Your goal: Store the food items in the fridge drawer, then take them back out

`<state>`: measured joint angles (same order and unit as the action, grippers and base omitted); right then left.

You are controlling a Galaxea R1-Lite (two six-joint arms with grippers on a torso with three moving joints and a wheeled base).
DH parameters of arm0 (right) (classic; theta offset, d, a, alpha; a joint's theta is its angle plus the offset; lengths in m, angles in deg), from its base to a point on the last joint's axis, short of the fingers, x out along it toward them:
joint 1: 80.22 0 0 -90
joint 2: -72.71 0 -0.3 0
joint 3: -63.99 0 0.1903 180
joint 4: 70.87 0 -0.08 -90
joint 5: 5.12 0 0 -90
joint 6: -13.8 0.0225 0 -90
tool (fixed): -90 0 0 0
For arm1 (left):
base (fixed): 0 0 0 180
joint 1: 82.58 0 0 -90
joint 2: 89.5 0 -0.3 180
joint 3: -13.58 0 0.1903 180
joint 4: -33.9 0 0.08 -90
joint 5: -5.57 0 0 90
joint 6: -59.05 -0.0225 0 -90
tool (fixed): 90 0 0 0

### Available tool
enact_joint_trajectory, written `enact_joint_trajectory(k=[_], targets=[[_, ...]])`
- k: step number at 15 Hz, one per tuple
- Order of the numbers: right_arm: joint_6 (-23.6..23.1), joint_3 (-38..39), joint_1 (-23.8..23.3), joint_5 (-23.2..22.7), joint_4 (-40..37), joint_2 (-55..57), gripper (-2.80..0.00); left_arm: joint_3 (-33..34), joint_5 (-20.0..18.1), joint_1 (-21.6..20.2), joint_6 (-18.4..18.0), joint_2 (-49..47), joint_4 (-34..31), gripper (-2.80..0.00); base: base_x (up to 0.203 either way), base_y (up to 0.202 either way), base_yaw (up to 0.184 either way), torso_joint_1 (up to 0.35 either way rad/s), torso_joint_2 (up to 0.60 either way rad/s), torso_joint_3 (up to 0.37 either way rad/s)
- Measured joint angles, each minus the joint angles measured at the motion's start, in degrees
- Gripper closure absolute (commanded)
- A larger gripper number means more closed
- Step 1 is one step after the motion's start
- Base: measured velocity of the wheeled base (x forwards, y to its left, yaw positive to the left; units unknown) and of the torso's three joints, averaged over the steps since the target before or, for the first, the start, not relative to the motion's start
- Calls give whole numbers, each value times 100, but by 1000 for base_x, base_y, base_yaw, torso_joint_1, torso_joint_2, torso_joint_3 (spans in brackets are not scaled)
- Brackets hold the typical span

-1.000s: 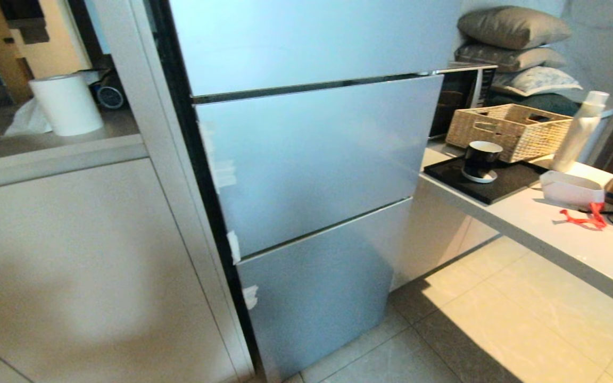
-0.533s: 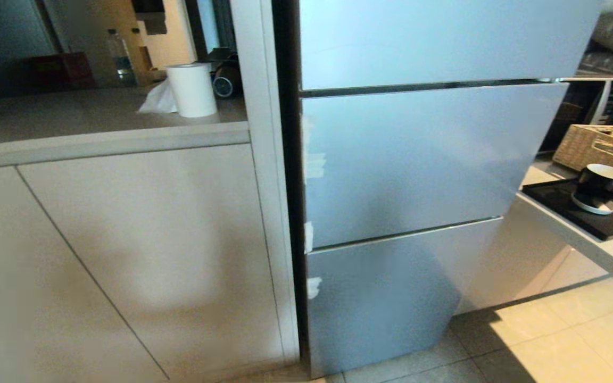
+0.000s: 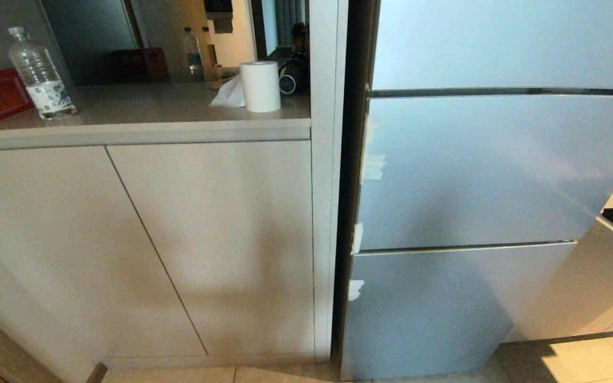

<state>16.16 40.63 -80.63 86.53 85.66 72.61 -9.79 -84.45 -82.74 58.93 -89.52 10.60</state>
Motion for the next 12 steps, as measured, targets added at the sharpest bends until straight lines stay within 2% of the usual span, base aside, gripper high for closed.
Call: enact_joint_trajectory(k=[12], targets=[[-2,0,-10,2,0,2,0,0,2,10,-6,0,0,0,0,0,0,0,0,0]])
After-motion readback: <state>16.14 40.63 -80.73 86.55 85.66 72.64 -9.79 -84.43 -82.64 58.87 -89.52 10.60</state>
